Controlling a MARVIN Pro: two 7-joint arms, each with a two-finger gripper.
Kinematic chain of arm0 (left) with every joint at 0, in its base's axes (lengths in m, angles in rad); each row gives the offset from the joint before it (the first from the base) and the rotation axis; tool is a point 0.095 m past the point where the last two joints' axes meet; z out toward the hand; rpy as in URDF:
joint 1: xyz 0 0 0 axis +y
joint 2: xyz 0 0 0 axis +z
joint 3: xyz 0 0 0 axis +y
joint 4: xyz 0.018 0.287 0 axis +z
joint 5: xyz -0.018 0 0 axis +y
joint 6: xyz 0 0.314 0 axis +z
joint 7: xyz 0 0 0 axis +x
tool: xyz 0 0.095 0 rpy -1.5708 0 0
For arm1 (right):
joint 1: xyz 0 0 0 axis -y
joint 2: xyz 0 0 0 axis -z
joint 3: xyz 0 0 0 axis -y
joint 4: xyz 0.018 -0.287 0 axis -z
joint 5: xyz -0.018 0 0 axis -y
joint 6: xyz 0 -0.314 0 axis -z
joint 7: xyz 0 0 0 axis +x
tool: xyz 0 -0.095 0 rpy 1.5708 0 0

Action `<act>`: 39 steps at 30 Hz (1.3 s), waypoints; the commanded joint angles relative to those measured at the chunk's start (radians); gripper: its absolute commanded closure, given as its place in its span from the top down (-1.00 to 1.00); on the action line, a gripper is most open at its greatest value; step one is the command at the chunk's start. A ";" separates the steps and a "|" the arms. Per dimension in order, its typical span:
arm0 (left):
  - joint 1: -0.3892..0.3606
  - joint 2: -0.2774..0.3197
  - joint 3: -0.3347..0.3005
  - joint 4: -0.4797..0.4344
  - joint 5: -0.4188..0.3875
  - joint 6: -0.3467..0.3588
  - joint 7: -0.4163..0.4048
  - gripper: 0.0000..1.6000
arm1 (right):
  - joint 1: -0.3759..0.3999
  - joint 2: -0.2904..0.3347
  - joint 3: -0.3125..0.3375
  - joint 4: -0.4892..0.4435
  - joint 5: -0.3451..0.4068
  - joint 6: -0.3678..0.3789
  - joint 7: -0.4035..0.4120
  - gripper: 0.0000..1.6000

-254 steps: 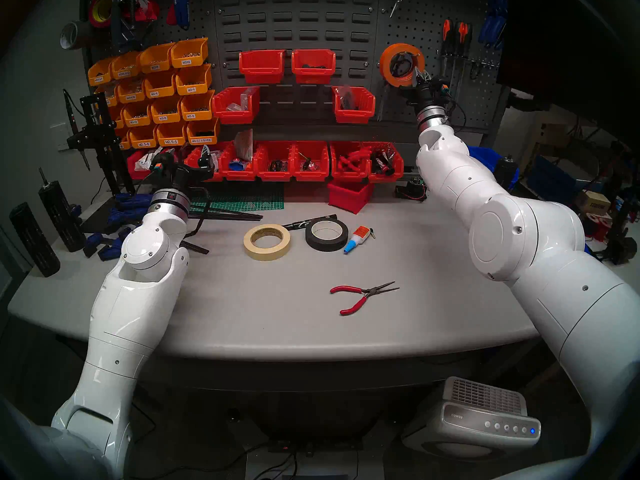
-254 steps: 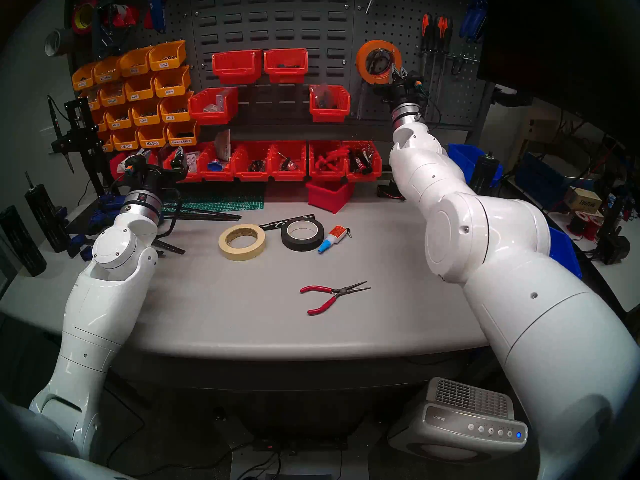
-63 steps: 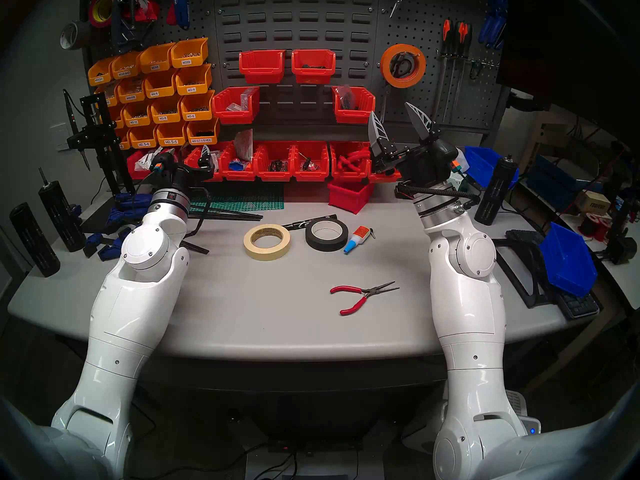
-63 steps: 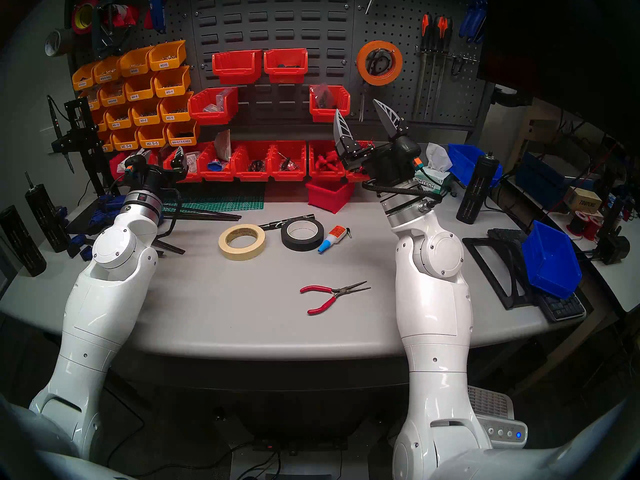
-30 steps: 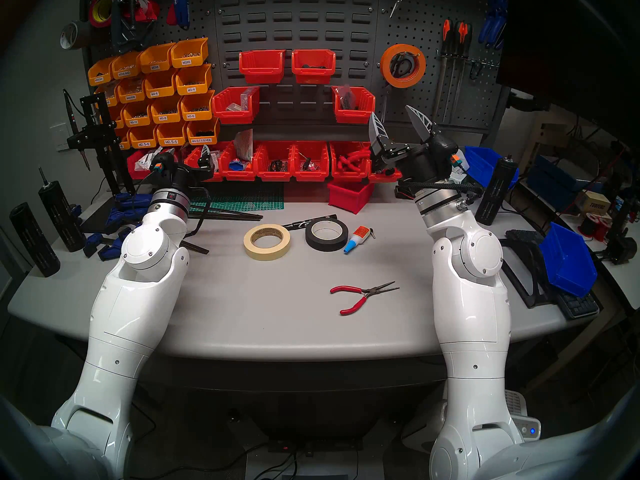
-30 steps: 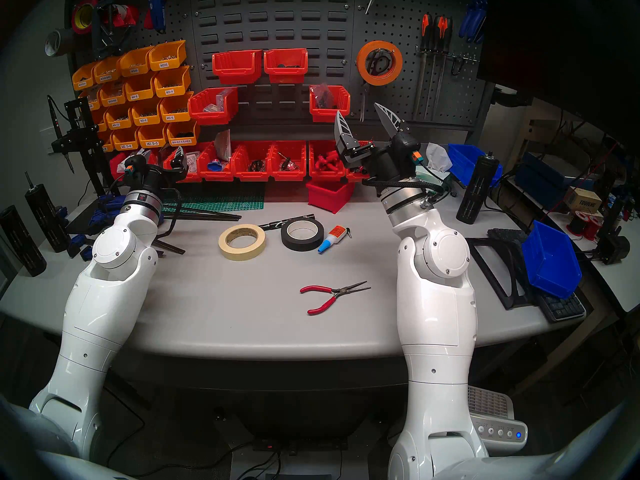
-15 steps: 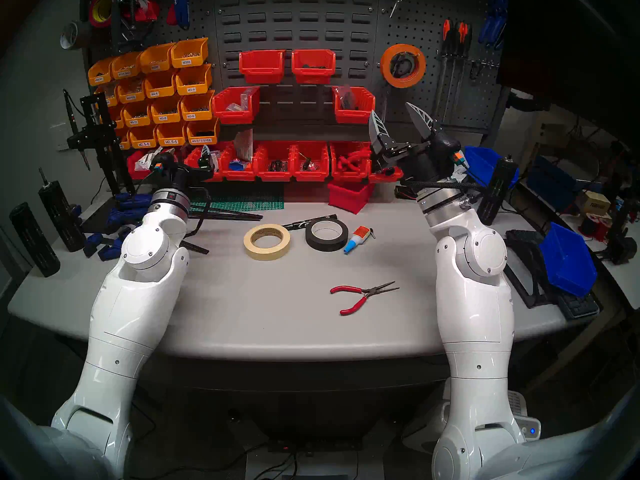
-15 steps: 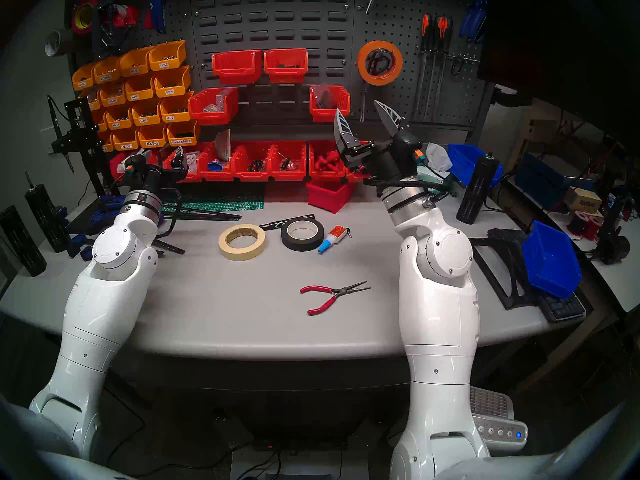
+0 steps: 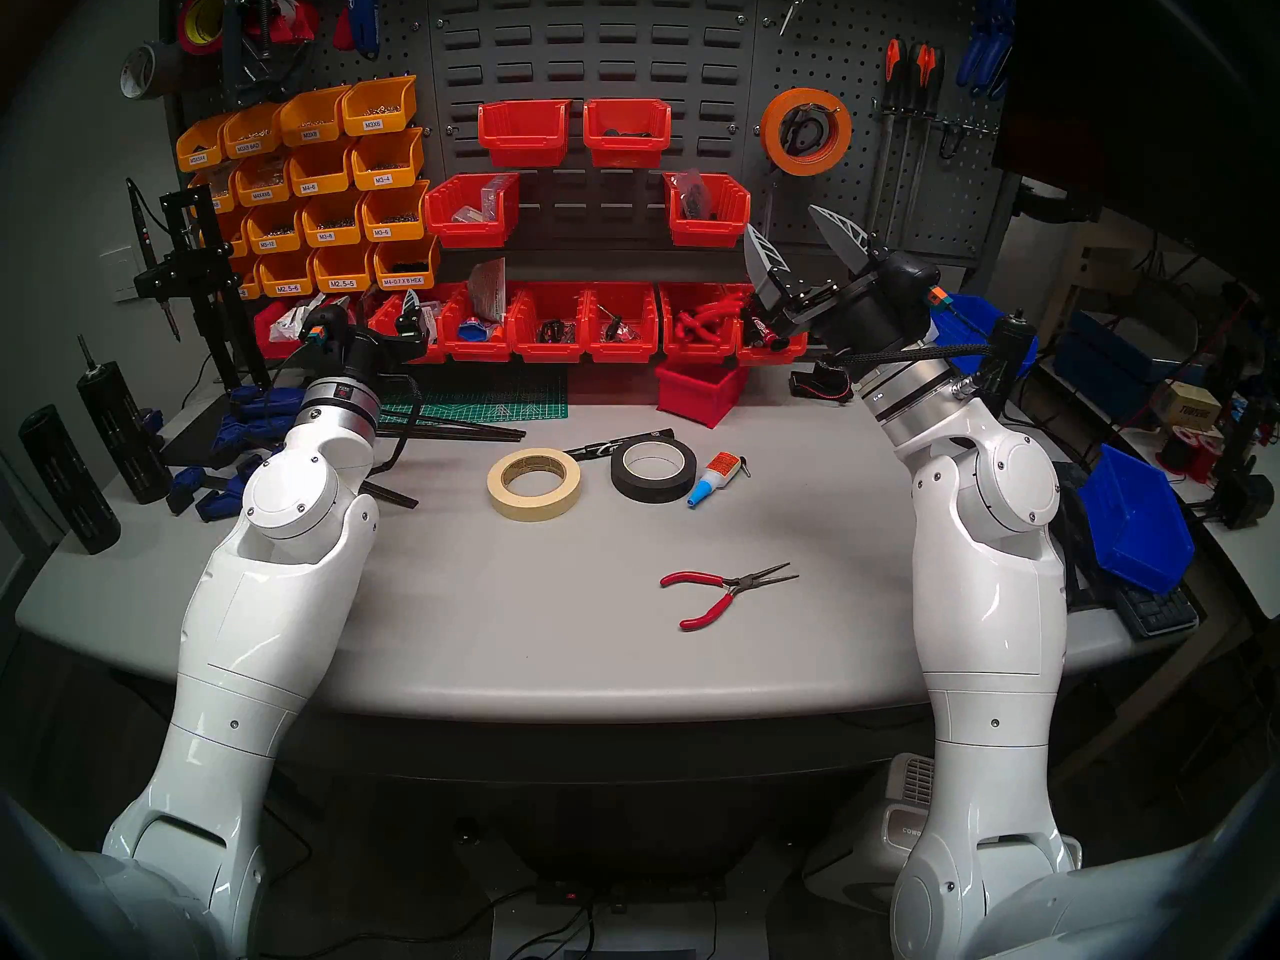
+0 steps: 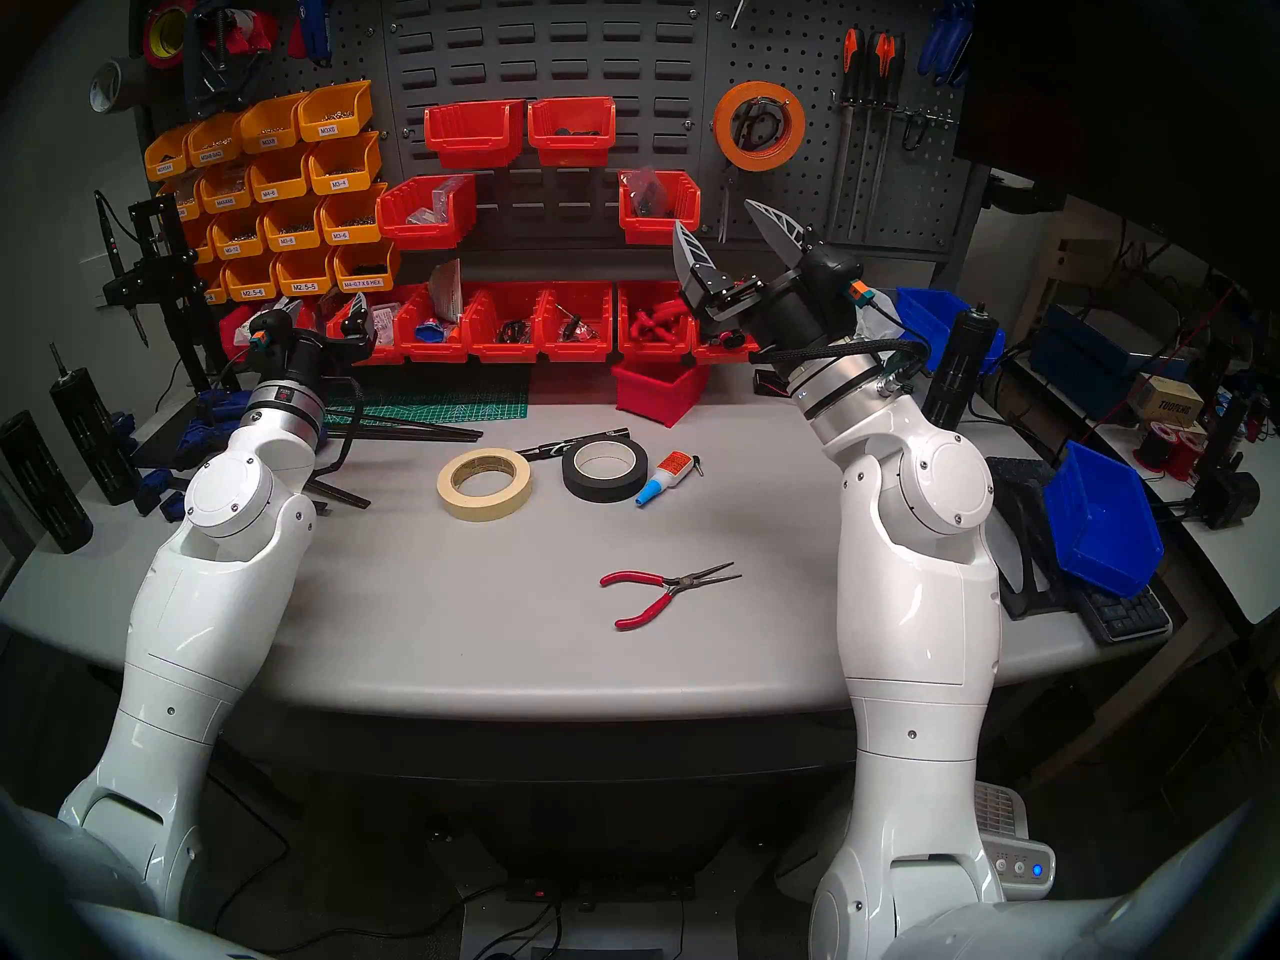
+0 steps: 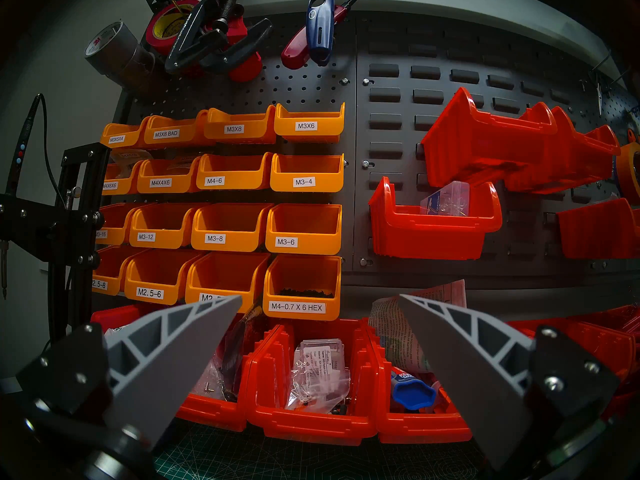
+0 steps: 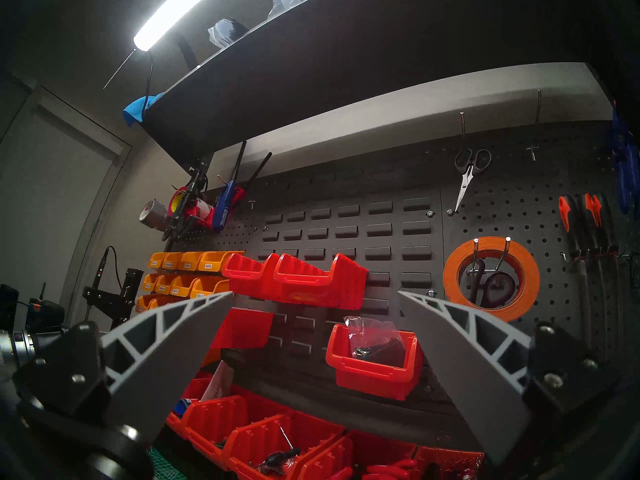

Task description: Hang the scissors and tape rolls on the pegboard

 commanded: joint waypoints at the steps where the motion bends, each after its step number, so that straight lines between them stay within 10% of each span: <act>1: -0.036 0.001 -0.009 -0.030 0.000 -0.017 -0.002 1.00 | 0.086 0.048 0.019 0.020 0.051 0.065 0.052 1.00; 39: -0.036 0.001 -0.009 -0.030 0.000 -0.018 -0.002 1.00 | 0.274 0.129 -0.080 0.198 0.032 0.225 0.170 1.00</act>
